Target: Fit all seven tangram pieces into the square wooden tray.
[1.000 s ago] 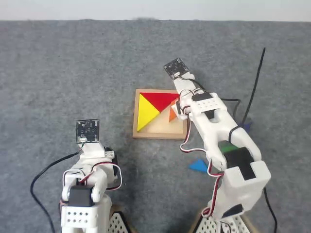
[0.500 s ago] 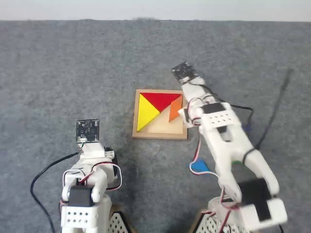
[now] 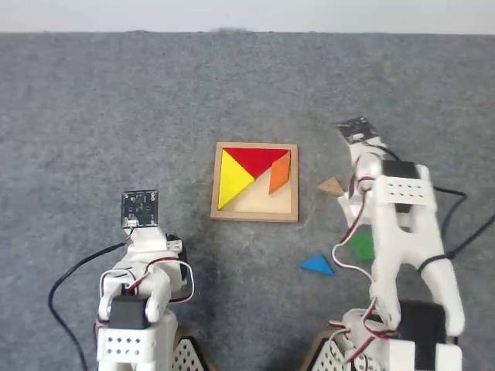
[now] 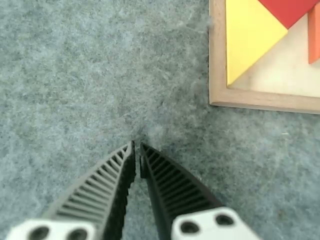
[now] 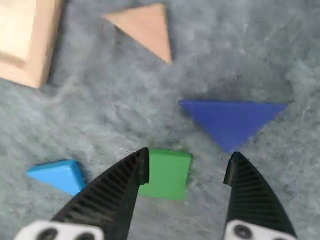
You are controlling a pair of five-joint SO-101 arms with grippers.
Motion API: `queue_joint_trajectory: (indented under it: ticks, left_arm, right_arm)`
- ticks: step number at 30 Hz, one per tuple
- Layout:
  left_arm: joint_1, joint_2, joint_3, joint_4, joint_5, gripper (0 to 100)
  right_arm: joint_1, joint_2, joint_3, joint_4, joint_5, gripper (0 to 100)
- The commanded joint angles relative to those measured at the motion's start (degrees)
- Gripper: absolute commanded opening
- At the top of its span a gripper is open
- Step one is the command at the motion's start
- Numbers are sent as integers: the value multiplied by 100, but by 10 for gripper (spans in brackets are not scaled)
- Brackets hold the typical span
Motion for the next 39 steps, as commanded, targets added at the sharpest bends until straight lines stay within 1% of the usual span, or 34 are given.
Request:
queue_joint_trajectory:
  ticks: [1, 6, 9, 11, 15, 17, 25, 29, 36, 39]
  left_arm:
    - [-35, -114, -75, 26, -88, 14]
    - [-35, -114, -75, 26, -88, 14]
    - [-35, -114, -75, 26, -88, 14]
    - [-35, -114, -75, 26, -88, 14]
    - [-35, -114, -75, 26, -88, 14]
    - [-35, -114, -75, 26, -88, 14]
    - [-35, -114, -75, 26, -88, 14]
    - [-35, -114, -75, 26, -88, 14]
    - [-35, -114, -75, 26, -88, 14]
    - [-35, -114, -75, 26, -88, 14]
  right_arm:
    - [101, -338, -246, 136, 290, 249]
    - [-171, -338, -237, 215, 554, 249]
    - [-207, -400, -114, 593, 466, 248]
    - [-207, -532, 185, 646, 484, 248]
    - [-171, -989, 1020, 215, 501, 248]
    - [-171, -1138, 1204, 127, 501, 248]
    - [-136, -866, 1240, 75, 510, 255]
    - [-136, -391, 1240, -321, 510, 316]
    - [-154, 57, 1240, -857, 475, 307]
    - [-145, 13, 1231, -901, 475, 307]
